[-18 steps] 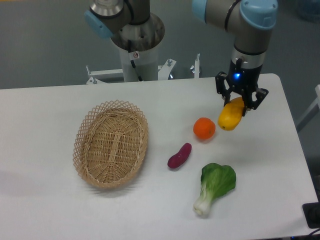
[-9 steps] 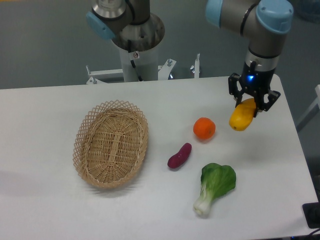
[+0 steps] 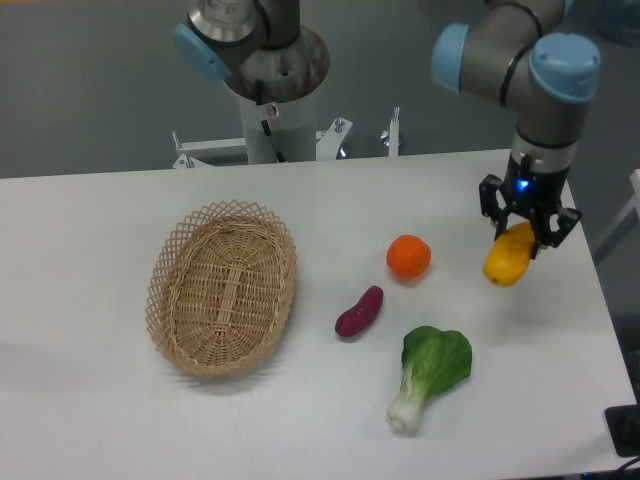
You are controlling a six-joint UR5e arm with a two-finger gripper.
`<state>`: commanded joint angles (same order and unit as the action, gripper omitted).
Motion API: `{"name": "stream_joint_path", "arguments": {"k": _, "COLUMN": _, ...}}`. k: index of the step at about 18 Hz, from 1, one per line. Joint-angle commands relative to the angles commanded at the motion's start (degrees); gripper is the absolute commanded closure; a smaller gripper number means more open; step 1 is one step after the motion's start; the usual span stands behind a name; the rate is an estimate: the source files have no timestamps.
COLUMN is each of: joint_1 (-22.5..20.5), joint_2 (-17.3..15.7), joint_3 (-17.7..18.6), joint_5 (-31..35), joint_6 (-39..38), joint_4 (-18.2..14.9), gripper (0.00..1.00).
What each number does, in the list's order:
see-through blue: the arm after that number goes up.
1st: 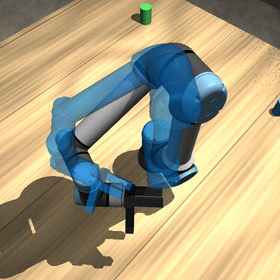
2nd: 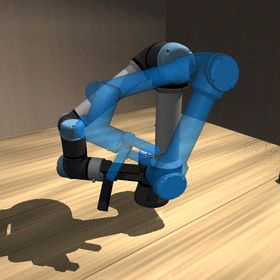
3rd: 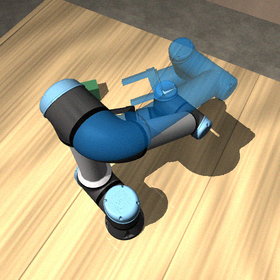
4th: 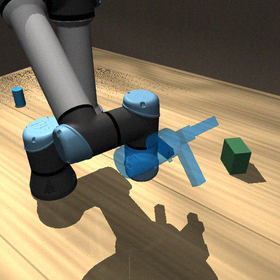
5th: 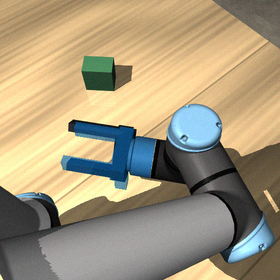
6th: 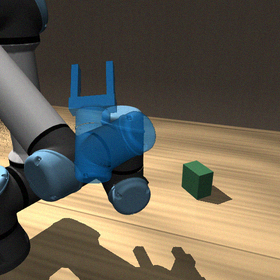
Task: Place the mango on the table
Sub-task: 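Carry the held yellow mango sideways away from the orange with the gripper, then lower the yellow mango onto the table and open the gripper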
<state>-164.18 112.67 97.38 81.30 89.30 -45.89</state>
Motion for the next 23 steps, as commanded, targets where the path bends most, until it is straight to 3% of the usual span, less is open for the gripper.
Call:
{"name": "stream_joint_path", "arguments": {"k": 5, "joint_1": 0.79, "joint_2": 3.61, "joint_3": 0.44, "joint_5": -0.09, "joint_6": -0.7, "joint_4": 4.83, "gripper": 0.67}}
{"name": "stream_joint_path", "arguments": {"k": 13, "joint_1": 1.76, "joint_2": 5.72, "joint_3": 2.37, "joint_5": -0.09, "joint_6": -0.88, "joint_4": 5.28, "gripper": 0.65}}
{"name": "stream_joint_path", "arguments": {"k": 18, "joint_1": 1.93, "joint_2": 5.63, "joint_3": 2.99, "joint_5": 0.0, "joint_6": -0.88, "joint_4": 5.19, "gripper": 0.57}}
{"name": "stream_joint_path", "arguments": {"k": 20, "joint_1": 1.93, "joint_2": 5.55, "joint_3": 3.08, "joint_5": 0.0, "joint_6": -0.7, "joint_4": 5.19, "gripper": 0.48}}
{"name": "stream_joint_path", "arguments": {"k": 23, "joint_1": 1.93, "joint_2": 5.55, "joint_3": 2.82, "joint_5": 0.0, "joint_6": -0.44, "joint_4": 5.28, "gripper": 0.08}}
